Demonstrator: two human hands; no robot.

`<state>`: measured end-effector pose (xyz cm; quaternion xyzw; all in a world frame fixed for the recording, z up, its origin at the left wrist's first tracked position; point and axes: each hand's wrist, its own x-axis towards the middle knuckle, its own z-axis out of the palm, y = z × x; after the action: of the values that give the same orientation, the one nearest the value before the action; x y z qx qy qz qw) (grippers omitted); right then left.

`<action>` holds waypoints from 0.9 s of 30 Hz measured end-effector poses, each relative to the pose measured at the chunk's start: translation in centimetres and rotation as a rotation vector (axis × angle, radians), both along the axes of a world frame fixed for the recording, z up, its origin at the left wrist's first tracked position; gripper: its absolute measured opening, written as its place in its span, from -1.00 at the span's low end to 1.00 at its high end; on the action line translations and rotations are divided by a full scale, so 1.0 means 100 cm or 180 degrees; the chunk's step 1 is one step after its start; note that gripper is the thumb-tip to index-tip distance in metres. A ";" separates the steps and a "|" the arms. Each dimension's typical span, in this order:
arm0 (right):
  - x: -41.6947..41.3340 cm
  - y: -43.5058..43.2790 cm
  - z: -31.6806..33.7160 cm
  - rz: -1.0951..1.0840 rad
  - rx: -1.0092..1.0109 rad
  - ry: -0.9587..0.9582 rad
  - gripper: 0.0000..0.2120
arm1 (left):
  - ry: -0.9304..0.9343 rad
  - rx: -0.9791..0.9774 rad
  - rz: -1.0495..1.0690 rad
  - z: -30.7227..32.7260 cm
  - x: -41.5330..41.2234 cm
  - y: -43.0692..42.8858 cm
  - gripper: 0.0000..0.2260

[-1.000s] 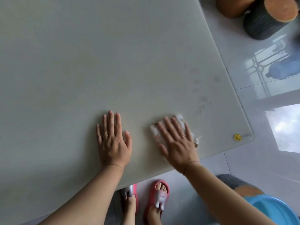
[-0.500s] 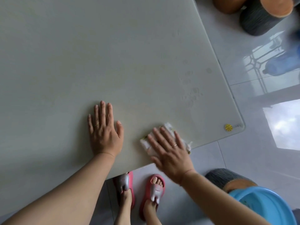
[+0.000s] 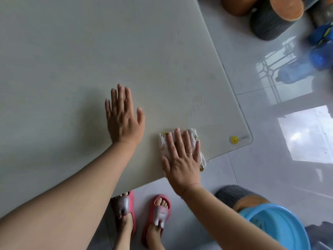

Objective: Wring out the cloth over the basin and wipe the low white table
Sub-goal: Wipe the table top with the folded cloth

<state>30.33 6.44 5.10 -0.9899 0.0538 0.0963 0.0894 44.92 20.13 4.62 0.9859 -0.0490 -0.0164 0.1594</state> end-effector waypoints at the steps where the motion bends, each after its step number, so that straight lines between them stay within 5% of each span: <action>1: 0.000 -0.018 0.000 0.0410 -0.0027 -0.0029 -0.42 | 0.0028 0.0027 -0.0038 -0.003 0.006 -0.006 -0.42; 4: 0.010 -0.078 -0.001 0.0993 -0.0289 -0.0093 -0.40 | 0.0092 0.0203 -0.0094 -0.016 0.009 -0.010 -0.41; 12: 0.049 -0.045 -0.010 -0.1339 -0.0242 0.0009 -0.40 | 0.0037 0.0244 -0.0045 -0.018 0.009 -0.011 -0.40; 16: 0.055 -0.011 -0.006 -0.0330 -0.0082 -0.0036 -0.41 | 0.0101 0.0275 -0.0057 -0.013 0.009 -0.012 -0.39; 20: 0.065 -0.073 -0.005 0.0902 -0.0187 -0.0119 -0.44 | 0.0164 0.0299 -0.0066 -0.011 0.007 -0.014 -0.40; 27: 0.107 -0.033 -0.008 -0.1325 -0.0243 0.0122 -0.40 | 0.0262 0.0395 -0.0092 -0.008 0.008 -0.013 -0.40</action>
<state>40.98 3.12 4.29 -0.9580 0.2624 0.0925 0.0688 45.74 18.80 3.86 0.9915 -0.0555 -0.0622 0.0997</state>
